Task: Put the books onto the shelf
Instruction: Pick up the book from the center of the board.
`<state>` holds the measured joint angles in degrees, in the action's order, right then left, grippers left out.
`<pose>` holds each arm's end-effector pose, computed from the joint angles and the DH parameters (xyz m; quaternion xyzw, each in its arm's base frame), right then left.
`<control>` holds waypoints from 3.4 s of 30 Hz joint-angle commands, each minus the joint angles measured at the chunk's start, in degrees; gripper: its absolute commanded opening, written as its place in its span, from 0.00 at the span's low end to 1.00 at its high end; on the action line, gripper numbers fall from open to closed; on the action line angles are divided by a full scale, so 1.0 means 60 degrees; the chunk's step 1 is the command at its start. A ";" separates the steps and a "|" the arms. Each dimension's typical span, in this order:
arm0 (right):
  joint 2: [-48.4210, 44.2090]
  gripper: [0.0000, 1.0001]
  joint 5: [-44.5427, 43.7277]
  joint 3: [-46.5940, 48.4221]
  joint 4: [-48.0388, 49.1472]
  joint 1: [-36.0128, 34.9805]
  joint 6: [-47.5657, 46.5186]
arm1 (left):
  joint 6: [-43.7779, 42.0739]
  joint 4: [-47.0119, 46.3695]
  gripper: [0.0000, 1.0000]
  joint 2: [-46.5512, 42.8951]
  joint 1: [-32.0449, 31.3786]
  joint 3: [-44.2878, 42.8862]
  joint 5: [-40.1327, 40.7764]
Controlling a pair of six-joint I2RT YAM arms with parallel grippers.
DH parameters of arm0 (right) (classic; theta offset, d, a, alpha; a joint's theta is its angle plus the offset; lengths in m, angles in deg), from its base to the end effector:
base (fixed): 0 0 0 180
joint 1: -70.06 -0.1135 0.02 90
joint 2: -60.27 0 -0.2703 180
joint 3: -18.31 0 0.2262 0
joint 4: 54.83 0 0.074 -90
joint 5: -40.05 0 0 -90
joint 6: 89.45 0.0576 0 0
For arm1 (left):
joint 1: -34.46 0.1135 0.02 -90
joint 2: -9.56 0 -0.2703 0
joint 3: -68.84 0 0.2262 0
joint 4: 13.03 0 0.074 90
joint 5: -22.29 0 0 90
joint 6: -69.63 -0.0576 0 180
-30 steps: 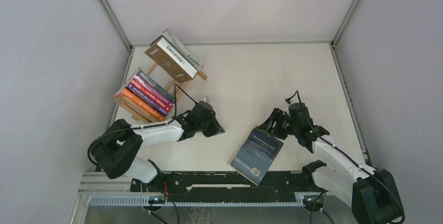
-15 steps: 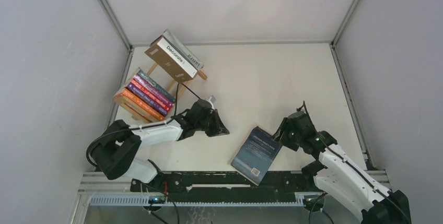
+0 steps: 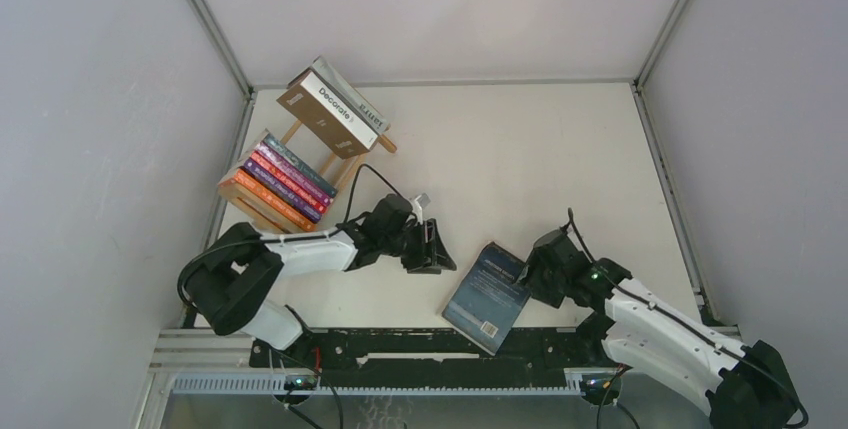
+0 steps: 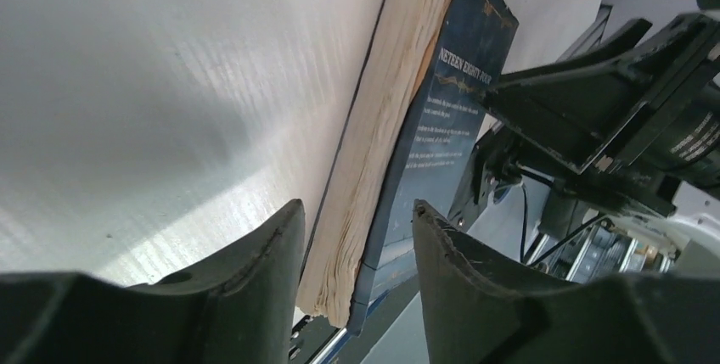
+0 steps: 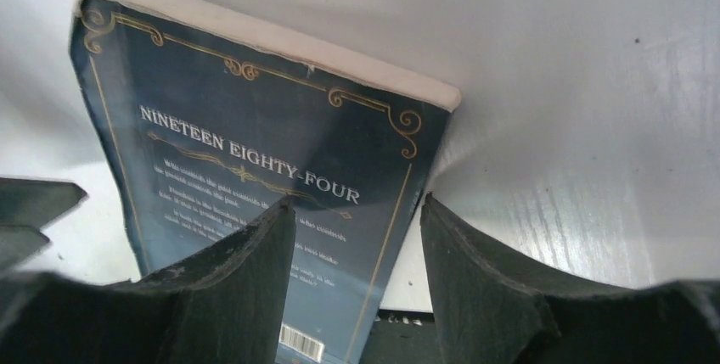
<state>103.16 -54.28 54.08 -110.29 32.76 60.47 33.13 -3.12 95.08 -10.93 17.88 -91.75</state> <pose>0.0877 0.0613 0.1528 0.1992 0.9502 0.1534 0.1841 0.1768 -0.2126 0.1660 0.0166 0.9053 -0.4124 0.1002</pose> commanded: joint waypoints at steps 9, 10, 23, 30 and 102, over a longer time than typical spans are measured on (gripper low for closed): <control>0.0437 0.64 0.0752 -0.1155 0.2521 -0.0390 0.1146 | 0.0046 -0.1123 0.59 0.0803 -0.0389 -0.0088 -0.1373; 0.0527 0.64 0.0941 -0.1258 0.2788 -0.0397 0.1164 | 0.0049 -0.1149 0.59 0.0873 -0.0426 -0.0084 -0.1437; 0.2461 0.65 0.2615 -0.1891 0.6749 -0.0377 0.0832 | 0.0662 -0.2403 0.61 0.1654 -0.0528 0.0477 -0.1800; 0.3480 0.65 0.3343 -0.1692 0.7708 -0.0403 0.0500 | 0.0735 -0.2523 0.61 0.1908 -0.0540 0.0266 -0.1779; 0.4023 0.70 0.6245 -0.2133 1.0512 0.2263 -0.1259 | 0.3840 -0.4421 0.00 0.0284 -0.0009 0.0456 0.0686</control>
<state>123.49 -17.02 41.97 -57.15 45.41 52.80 53.70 -19.73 98.51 -11.10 20.20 -81.08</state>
